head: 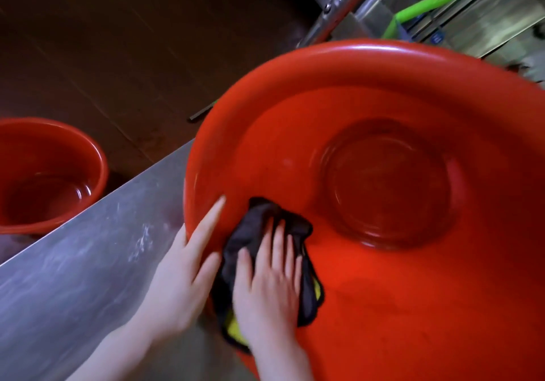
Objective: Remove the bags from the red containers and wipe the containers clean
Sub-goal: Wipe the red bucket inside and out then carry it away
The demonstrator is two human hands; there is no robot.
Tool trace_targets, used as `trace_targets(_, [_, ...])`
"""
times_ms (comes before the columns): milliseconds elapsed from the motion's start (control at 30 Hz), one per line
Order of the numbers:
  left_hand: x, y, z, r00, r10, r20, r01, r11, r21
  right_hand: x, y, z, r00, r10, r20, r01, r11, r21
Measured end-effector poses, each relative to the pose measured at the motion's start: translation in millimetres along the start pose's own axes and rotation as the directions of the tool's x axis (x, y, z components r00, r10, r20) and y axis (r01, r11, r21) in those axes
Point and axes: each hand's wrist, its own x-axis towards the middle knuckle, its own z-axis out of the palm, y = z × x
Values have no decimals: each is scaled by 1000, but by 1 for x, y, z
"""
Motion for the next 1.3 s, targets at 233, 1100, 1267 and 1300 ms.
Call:
trace_targets(233, [-7,9,0,1000,-12,26,12,1000,-7,80,32,-2,958,264,114,-272,960,62])
trace_targets(1100, [-9,3,-4,996,-8,-92,26,979,202,28,35,-1,997,73,35,-66,983,-173])
trace_targets(1267, [-2,-1,-10,997,54,-58,-42,981,188,-11,-1,11,999,-34,-14,35,996,77])
trace_targets(1300, [-2,-1,-11,997,52,-48,-43,982,183,0,6,10,1000,-14,-7,14,999,52])
